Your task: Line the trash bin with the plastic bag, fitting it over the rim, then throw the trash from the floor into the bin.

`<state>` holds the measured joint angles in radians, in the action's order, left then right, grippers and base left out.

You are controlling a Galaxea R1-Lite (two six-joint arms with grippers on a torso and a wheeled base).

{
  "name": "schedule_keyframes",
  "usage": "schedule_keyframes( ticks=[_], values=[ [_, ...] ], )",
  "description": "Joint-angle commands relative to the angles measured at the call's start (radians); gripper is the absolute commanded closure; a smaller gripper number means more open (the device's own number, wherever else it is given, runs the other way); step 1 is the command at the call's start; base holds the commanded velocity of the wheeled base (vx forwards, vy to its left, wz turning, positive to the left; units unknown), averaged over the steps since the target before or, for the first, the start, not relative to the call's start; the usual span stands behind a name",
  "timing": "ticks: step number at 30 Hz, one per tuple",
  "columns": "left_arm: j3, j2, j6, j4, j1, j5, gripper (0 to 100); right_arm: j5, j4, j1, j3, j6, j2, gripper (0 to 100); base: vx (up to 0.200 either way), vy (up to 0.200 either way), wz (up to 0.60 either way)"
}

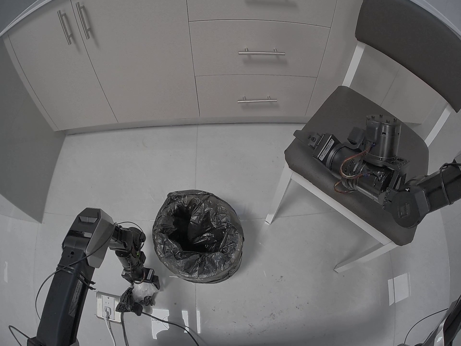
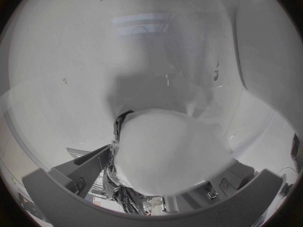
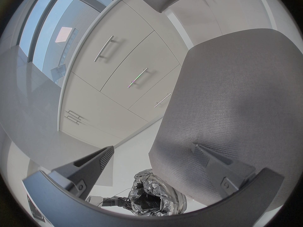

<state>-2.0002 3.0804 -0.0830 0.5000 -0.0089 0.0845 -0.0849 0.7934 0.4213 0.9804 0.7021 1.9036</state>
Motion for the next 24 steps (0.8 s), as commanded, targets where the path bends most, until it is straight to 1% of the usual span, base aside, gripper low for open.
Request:
schedule_keyframes(
  ticks=[1, 2, 3, 24],
  values=[
    [0.0, 0.02, -0.003, -0.009, -0.005, -0.017, 0, -0.001, 0.0, 0.001, 0.0, 0.0, 0.005, 0, 0.0, 0.0, 0.0],
    [0.0, 0.02, -0.001, -0.012, -0.005, -0.019, 0, -0.001, 0.0, 0.001, 0.0, 0.0, 0.005, 0, 0.0, 0.0, 0.0],
    [0.0, 0.02, -0.001, -0.012, -0.005, -0.019, 100, -0.001, 0.0, 0.001, 0.0, 0.0, 0.003, 0, 0.0, 0.0, 0.0],
    [0.0, -0.029, 0.003, -0.011, 0.018, -0.019, 100, -0.001, 0.0, 0.001, 0.0, 0.0, -0.009, 0, 0.0, 0.0, 0.0]
  ],
)
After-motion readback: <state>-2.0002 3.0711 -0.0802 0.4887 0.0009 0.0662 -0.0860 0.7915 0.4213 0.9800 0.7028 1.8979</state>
